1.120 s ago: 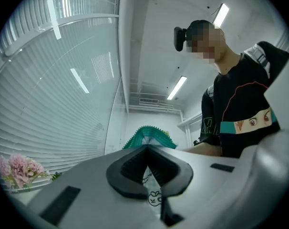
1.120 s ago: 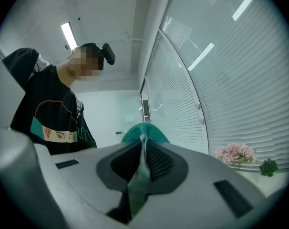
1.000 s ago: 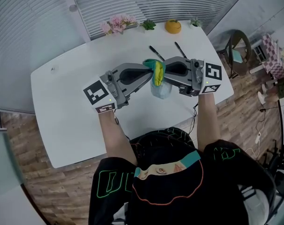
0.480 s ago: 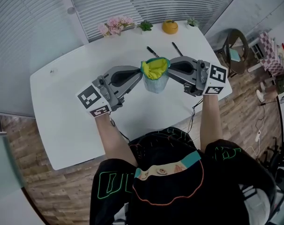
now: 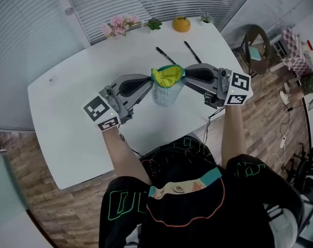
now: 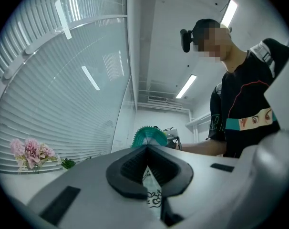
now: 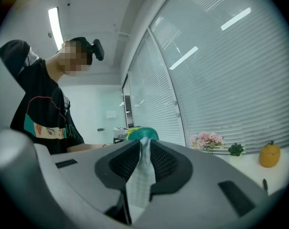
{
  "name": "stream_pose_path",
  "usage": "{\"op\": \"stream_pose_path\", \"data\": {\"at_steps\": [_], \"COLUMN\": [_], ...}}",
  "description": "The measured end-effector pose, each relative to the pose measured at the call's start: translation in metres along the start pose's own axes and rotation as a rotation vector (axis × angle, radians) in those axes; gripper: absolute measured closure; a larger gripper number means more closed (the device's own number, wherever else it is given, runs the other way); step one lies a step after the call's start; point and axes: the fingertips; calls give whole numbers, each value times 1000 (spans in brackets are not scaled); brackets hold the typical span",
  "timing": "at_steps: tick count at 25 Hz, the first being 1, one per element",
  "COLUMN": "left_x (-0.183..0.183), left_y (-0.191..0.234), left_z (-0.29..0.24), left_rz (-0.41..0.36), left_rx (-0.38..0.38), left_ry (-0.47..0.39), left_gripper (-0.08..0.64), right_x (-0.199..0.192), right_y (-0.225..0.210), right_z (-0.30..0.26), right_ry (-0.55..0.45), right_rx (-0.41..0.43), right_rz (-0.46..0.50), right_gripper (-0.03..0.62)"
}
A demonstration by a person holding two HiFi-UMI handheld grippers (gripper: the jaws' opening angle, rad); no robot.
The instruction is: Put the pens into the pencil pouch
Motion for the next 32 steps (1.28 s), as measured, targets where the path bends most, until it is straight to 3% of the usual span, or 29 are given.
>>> {"op": "stream_pose_path", "data": {"at_steps": [5, 11, 17, 23, 29, 32], "left_x": [-28, -45, -48, -48, -32, -32], "left_y": [1, 14, 28, 47, 50, 53], "left_z": [-10, -11, -10, -6, -7, -6], "left_rz": [33, 81, 96, 106, 75, 76], "left_rx": [16, 63, 91, 118, 126, 135], "left_ry": [96, 128, 126, 107, 59, 57], "left_gripper": [563, 563, 563, 563, 563, 563], "right_x": [2, -39, -75, -111, -149, -170], "right_y": [-28, -85, -147, -206, -229, -240], "right_z": [24, 13, 3, -23, -42, -46], "right_ry": [-53, 205, 408, 602, 798, 895], "right_rx": [-144, -361, -503, -544, -443, -443], "right_rz": [-52, -31, -78, -141, -177, -200], "right_gripper": [529, 529, 529, 529, 528, 518]}}
Point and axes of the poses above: the fingertips, and each gripper's own axes: z backward along the fingers, y to its left, x out of its top, and after that the axes turned 10 degrees about z, right-handed
